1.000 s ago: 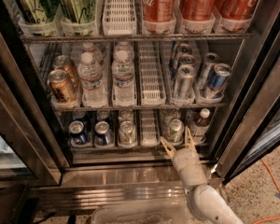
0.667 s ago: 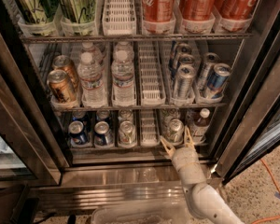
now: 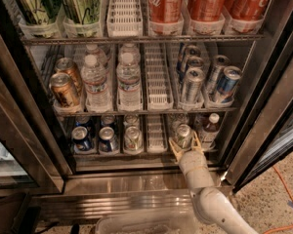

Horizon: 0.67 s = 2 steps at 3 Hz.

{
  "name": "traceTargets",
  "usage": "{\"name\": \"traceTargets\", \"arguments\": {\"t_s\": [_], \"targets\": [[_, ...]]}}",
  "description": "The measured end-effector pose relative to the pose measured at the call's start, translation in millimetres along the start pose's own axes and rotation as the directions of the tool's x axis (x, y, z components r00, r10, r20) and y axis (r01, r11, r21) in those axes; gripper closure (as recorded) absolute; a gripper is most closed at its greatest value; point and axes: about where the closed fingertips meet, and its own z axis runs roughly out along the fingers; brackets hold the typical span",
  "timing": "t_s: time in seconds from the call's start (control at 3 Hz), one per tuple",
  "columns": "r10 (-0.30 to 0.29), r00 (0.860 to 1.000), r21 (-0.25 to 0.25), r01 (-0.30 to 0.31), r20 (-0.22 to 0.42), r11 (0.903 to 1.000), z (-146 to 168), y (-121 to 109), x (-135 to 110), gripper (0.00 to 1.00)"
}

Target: Pick 7up can from bottom shelf of fridge

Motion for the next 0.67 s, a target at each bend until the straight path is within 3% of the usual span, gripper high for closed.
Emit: {"name": "traceTargets", "arguments": {"t_s": [0.67], "targets": [[0.049,0.998,-0.023,-0.050,-0.025,0.9985,3.5,-1.1,2.1,0.92]]}}
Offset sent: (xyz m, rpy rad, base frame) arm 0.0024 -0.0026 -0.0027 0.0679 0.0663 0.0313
